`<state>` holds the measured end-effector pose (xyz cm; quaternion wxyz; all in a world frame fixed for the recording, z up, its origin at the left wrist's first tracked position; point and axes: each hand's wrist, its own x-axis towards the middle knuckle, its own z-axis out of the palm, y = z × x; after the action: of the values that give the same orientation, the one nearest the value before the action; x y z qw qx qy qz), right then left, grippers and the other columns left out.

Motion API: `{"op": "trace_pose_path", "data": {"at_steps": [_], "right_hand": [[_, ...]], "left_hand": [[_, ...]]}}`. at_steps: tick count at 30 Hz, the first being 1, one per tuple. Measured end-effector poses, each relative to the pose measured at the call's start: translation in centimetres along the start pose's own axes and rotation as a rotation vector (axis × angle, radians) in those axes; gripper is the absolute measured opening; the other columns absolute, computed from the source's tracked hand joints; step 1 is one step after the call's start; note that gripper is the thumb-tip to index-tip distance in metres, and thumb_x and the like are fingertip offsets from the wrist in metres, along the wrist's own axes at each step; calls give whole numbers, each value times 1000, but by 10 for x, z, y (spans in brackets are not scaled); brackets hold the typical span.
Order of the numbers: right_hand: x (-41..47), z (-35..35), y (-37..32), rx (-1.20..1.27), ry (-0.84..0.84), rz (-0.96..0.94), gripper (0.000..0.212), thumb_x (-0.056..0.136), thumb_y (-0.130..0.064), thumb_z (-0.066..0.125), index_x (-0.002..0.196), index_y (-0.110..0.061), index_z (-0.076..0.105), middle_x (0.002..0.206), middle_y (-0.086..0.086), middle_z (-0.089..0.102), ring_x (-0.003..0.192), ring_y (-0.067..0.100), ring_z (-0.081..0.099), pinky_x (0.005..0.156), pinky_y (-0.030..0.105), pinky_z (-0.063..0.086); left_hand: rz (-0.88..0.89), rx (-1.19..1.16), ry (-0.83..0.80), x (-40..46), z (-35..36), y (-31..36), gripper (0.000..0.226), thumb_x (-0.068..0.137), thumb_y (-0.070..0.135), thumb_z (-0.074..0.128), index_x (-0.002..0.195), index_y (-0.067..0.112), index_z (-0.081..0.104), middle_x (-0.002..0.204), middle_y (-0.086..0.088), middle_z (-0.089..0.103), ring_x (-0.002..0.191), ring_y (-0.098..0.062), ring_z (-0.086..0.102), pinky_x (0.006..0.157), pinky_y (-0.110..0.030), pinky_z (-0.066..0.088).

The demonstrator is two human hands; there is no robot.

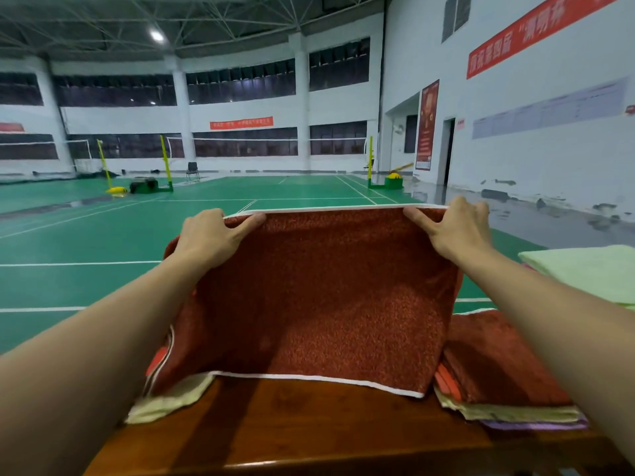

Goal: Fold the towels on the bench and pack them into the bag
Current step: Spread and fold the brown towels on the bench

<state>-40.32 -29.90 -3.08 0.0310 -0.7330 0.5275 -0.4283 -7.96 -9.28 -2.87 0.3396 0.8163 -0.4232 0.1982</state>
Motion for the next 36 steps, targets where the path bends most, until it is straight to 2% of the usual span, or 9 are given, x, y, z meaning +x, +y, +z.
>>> {"op": "trace_pose_path", "data": {"at_steps": [9,15,18,21,25,29,31,34,36], "right_hand": [[68,16,-10,15,5,67,106,71,-92,45,121,2,53,122,27,53,125,41,42,92,50,45],[75,-7,-13,38,62,44,99,75,-87,47,117,2,54,118,28,54,124,41,43,88,46,45],[50,-14,4,-11,25,39,95,73,-90,45,109,-2,53,109,22,51,120,38,44,88,47,44],[11,-22,26,-91,5,-2,90,72,-90,41,95,-3,53,94,14,49,111,35,45,84,45,41],[-56,-39,56,-133,-38,-47,90,72,-90,36,90,-4,53,89,16,52,110,35,44,84,47,41],[-128,-51,91,-137,-35,-53,78,81,-83,42,87,-6,50,99,20,55,113,36,45,90,49,42],[-155,-53,103,-165,-72,-13,82,79,-84,37,92,-5,53,100,18,55,110,34,45,87,48,43],[-180,-52,121,-200,-103,1,93,84,-84,36,119,-2,58,120,20,59,120,34,44,97,50,43],[-190,-54,128,-202,-97,-23,91,85,-85,34,118,-3,60,118,19,61,118,33,44,97,50,43]], "left_hand": [[-37,-26,29,58,11,-15,91,69,96,43,70,6,55,68,-13,60,68,-32,58,63,-41,43],[12,-84,112,74,-5,2,89,69,97,45,75,9,55,73,-12,60,71,-30,57,70,-43,48],[19,-68,63,49,-4,-2,92,67,100,42,74,9,57,72,-11,62,70,-31,59,72,-45,52],[60,-64,49,8,-4,-10,89,70,96,45,68,8,54,66,-12,59,67,-32,57,65,-43,48],[82,-65,19,-62,-6,-22,84,74,90,50,59,8,50,56,-11,54,59,-29,54,55,-39,39],[120,-19,-64,-142,-5,-36,82,77,85,50,52,7,48,49,-10,50,53,-28,50,51,-39,34],[126,5,-85,-171,0,-42,86,76,90,46,51,8,50,47,-8,51,52,-28,52,53,-40,41],[133,72,-131,-200,7,-53,88,74,97,36,51,13,51,51,-1,52,58,-27,53,62,-41,49],[157,84,-141,-214,7,-56,87,74,97,34,49,15,48,51,2,50,59,-26,51,65,-43,50]]}}
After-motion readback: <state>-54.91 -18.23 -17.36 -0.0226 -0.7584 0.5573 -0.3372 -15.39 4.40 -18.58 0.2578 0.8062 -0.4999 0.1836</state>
